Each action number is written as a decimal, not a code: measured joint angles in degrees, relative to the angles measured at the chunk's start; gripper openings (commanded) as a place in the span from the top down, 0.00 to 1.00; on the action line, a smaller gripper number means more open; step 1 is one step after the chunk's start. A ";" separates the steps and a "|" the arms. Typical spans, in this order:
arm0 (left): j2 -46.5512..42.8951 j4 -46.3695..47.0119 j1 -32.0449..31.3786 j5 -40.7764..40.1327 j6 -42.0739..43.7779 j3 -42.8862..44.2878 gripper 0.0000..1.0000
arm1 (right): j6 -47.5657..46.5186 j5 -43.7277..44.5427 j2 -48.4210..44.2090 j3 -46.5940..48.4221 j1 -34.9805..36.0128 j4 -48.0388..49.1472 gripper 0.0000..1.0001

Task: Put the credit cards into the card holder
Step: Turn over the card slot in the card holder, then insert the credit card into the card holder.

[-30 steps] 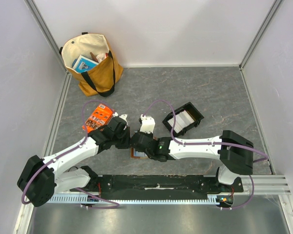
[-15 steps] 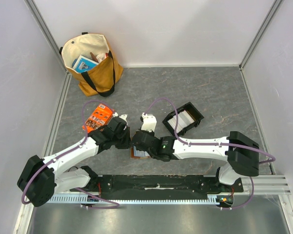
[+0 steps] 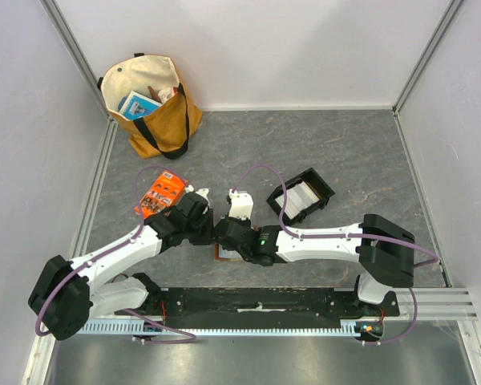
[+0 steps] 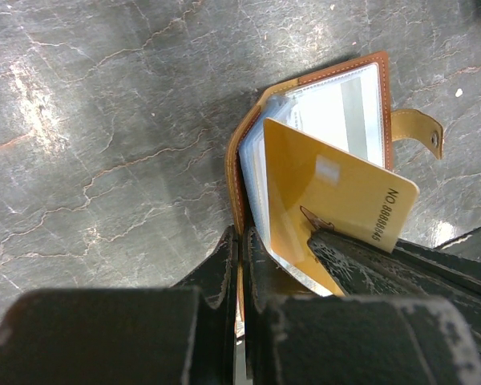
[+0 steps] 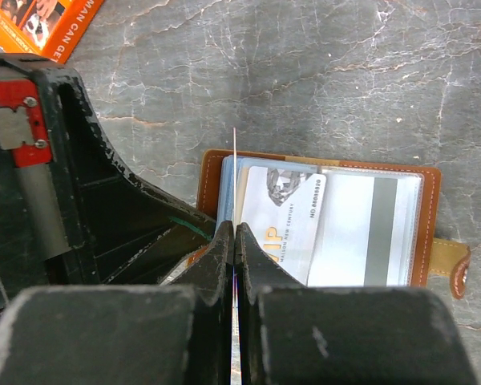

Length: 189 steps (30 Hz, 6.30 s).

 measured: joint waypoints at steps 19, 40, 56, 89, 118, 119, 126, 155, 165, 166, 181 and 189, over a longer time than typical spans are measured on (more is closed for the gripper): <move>0.00 -0.02 0.00 0.00 0.00 -0.15 0.98 | 0.04 0.00 0.48 0.24 0.00 0.11 1.00; -2.47 -0.15 0.00 0.11 -0.02 -0.17 0.98 | 0.00 4.15 2.01 4.22 0.00 -7.67 1.00; -2.54 -0.13 0.00 0.55 -0.04 -0.17 0.98 | 0.13 4.00 -4.59 3.72 0.00 -4.26 1.00; -2.91 -0.15 0.00 0.50 -0.46 -0.17 0.98 | 0.66 1.73 0.96 2.21 0.00 -3.04 1.00; -0.68 -0.28 0.00 -1.03 -0.44 -1.29 0.98 | 1.97 2.86 -11.23 -6.23 -5.49 -8.37 1.00; -0.50 -0.11 0.00 -1.05 -0.44 -1.51 0.98 | 1.97 2.38 -11.04 -6.49 -5.84 -8.37 1.00; 0.07 0.20 0.00 -1.05 -0.44 -2.10 0.98 | 1.88 -4.00 -9.44 -10.14 -9.14 -7.52 1.00; 1.53 0.79 0.11 -1.27 -0.44 -2.43 0.98 | -3.52 -13.14 1.81 0.63 -8.13 -10.73 1.00; 1.88 1.33 0.11 -1.18 -0.44 -2.43 0.98 | -3.54 -15.06 1.81 1.31 -6.73 -10.14 1.00; 1.92 1.40 0.11 -1.18 -0.44 -2.43 0.98 | -3.48 -15.21 1.81 1.16 -6.73 -9.33 1.00; 3.02 6.69 0.11 -0.90 -0.66 -6.23 0.98 | 2.03 -24.24 -9.64 -22.64 -15.72 14.47 1.00; 5.01 9.97 0.11 0.33 -1.22 -6.73 0.98 | 4.57 -30.86 -9.14 -28.74 -16.46 27.98 1.00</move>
